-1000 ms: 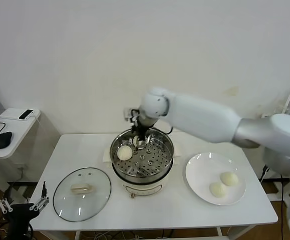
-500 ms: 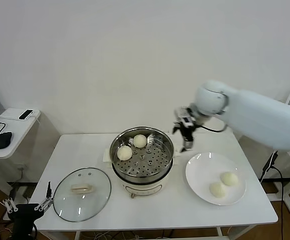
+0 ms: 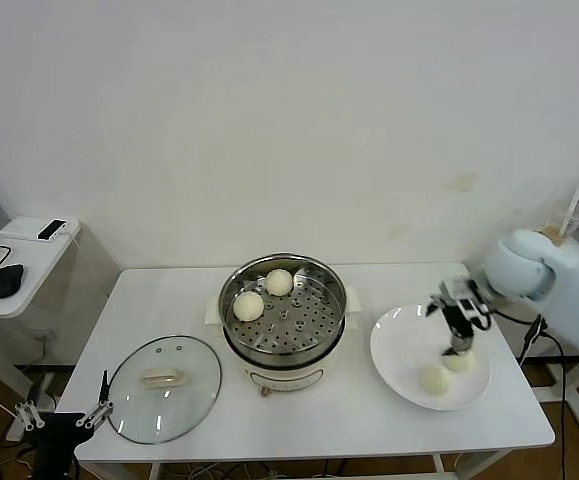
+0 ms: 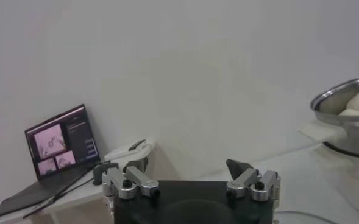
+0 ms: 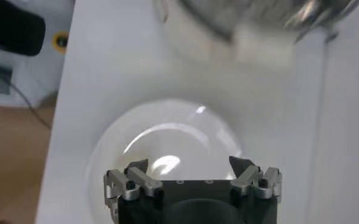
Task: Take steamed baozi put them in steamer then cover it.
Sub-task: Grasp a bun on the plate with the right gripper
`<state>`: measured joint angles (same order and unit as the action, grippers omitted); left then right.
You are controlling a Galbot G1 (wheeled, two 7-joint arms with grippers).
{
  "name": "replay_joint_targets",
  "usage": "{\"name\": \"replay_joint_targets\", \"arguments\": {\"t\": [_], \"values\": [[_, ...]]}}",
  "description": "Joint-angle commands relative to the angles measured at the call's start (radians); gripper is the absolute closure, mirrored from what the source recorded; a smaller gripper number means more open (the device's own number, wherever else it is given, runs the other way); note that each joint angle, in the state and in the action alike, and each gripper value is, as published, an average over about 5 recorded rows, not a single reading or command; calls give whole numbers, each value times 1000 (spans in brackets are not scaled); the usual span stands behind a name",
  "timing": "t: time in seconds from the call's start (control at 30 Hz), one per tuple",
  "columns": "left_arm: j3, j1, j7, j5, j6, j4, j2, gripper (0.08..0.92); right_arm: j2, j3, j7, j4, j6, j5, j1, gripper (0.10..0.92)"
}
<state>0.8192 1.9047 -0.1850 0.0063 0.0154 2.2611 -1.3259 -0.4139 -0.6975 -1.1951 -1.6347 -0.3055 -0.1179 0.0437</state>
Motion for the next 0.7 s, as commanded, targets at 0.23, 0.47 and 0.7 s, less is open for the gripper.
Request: {"name": "replay_joint_targets", "arguments": {"t": [0.23, 0.47, 0.7], "values": [[-5, 4, 1, 10, -1, -7, -3, 177, 38, 374, 40, 35, 40, -162, 509, 203], [0, 5, 5, 18, 0, -6, -5, 177, -62, 370, 63, 128, 51, -180, 487, 203], [5, 5, 5, 19, 0, -12, -9, 177, -148, 324, 90, 187, 49, -178, 428, 203]]}}
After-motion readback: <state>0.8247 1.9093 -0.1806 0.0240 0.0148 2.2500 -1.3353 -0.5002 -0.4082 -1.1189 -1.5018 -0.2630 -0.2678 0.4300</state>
